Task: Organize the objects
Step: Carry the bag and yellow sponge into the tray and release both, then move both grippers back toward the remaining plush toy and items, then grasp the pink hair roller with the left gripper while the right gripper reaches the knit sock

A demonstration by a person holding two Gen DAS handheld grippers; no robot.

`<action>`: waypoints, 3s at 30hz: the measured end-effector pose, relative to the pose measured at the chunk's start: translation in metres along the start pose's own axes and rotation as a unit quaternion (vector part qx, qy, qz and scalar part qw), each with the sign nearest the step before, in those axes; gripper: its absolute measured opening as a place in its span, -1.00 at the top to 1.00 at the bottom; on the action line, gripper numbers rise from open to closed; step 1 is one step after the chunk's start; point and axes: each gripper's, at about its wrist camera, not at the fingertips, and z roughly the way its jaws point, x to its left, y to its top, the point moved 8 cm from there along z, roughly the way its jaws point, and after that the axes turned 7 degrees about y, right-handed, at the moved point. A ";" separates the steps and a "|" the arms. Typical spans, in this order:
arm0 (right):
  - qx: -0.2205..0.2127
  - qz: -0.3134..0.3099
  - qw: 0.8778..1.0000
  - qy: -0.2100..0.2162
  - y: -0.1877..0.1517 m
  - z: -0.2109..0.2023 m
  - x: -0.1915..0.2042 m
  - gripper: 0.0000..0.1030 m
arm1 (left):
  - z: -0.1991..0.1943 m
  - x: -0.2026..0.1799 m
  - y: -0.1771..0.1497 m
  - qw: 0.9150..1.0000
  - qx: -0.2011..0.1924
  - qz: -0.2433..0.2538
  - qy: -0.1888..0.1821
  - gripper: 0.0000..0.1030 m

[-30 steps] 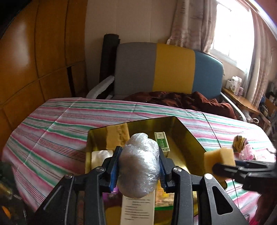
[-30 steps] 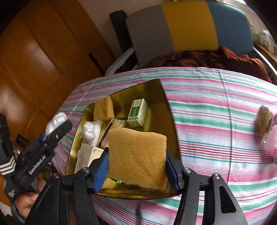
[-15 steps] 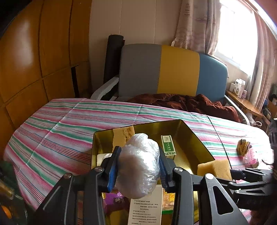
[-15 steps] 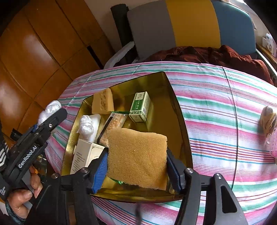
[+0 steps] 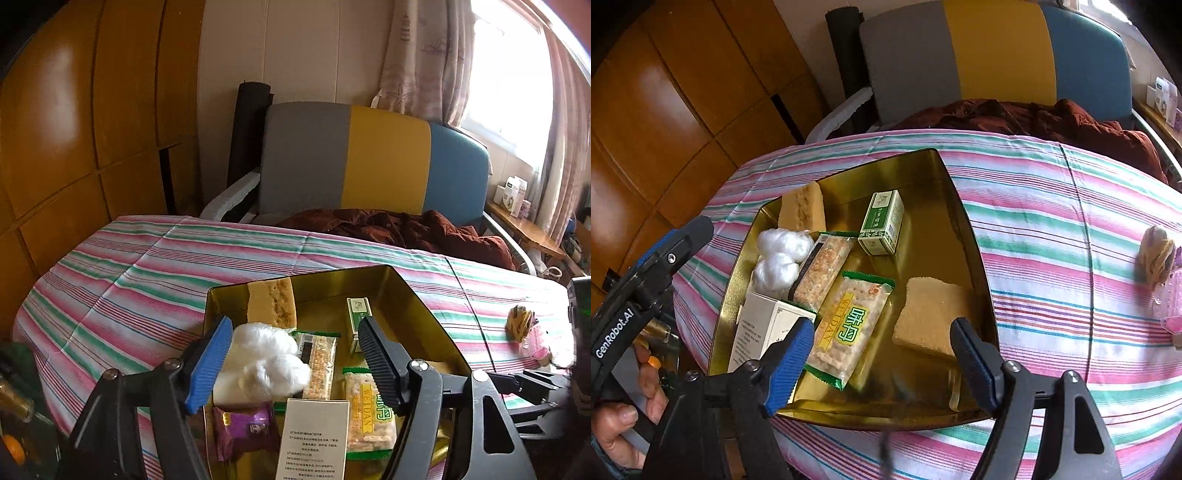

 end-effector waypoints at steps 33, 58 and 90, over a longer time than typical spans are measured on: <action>-0.074 0.036 0.992 -0.091 -0.001 -0.067 -0.075 -0.56 | -0.025 -0.054 -0.029 0.997 0.018 0.052 -0.060 -0.58; -0.177 0.323 0.903 -0.220 -0.041 -0.196 -0.349 -0.56 | -0.028 -0.146 -0.062 0.978 0.060 0.146 -0.139 -0.58; -0.178 0.412 0.890 -0.074 -0.054 -0.178 -0.361 -0.56 | 0.028 -0.384 -0.080 0.914 0.201 0.149 -0.320 -0.63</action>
